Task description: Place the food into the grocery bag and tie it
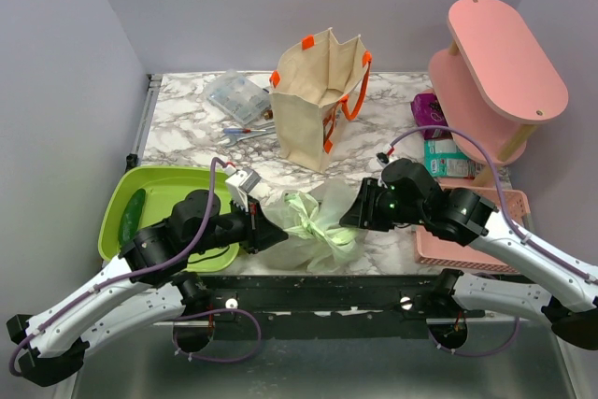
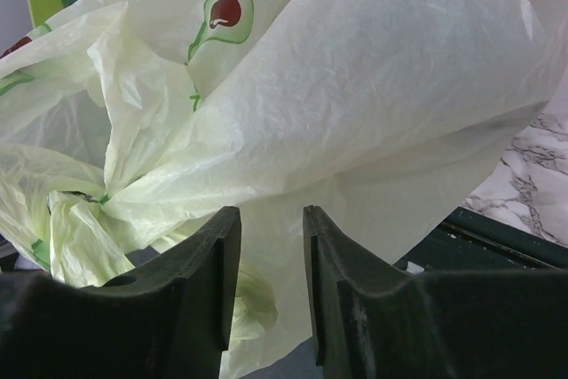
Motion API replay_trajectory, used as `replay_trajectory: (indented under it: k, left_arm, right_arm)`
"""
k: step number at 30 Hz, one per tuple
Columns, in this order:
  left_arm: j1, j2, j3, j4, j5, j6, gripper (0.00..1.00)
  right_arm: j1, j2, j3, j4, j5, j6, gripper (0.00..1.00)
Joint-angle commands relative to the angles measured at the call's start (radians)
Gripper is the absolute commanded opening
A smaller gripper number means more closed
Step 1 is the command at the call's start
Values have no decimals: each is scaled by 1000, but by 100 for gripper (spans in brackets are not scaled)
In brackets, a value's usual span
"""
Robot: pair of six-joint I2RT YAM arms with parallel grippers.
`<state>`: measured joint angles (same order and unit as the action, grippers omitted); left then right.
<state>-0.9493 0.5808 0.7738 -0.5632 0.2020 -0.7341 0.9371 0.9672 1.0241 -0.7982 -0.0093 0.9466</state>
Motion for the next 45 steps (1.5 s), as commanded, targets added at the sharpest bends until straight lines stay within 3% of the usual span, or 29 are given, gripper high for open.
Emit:
replay_trajectory:
  k: [1,3,6,9,11,17,26,28,31,40,45]
  left_arm:
    - [-3,-8,4,7,-15,6,0]
    - [-3,-8,8,2,-19,12,0]
    - [-3,-7,13,-10,-22,19,0]
    - [-2,-9,15,-14,-24,22,0]
    - [-3,-11,15,-15,-25,21,0]
    - [-3,-10,15,-9,-27,24,0]
    - [-3,-3,11,-3,-24,24,0]
    - [-3,-5,11,-3,-24,22,0]
    - [-3,-8,15,0,-19,19,0]
    - [-3,-19,117,-111,62,-9,0]
    - [-3,-112,60,-194,12,-45,0]
  right_arm:
    - [7,-7,12,24,-46,15,36]
    - [7,-10,9,29,-62,22,31]
    - [7,-12,8,33,-91,24,31]
    - [6,-9,28,7,-99,15,51]
    - [6,-8,48,-32,-78,8,59]
    - [7,-28,69,-91,-41,4,59]
    - [7,-27,41,-41,-84,16,40]
    - [7,-26,36,-34,-84,11,32]
    - [7,-17,42,-19,-75,2,2]
    - [5,90,222,-68,268,-112,1]
    - [3,129,217,-49,443,-111,1]
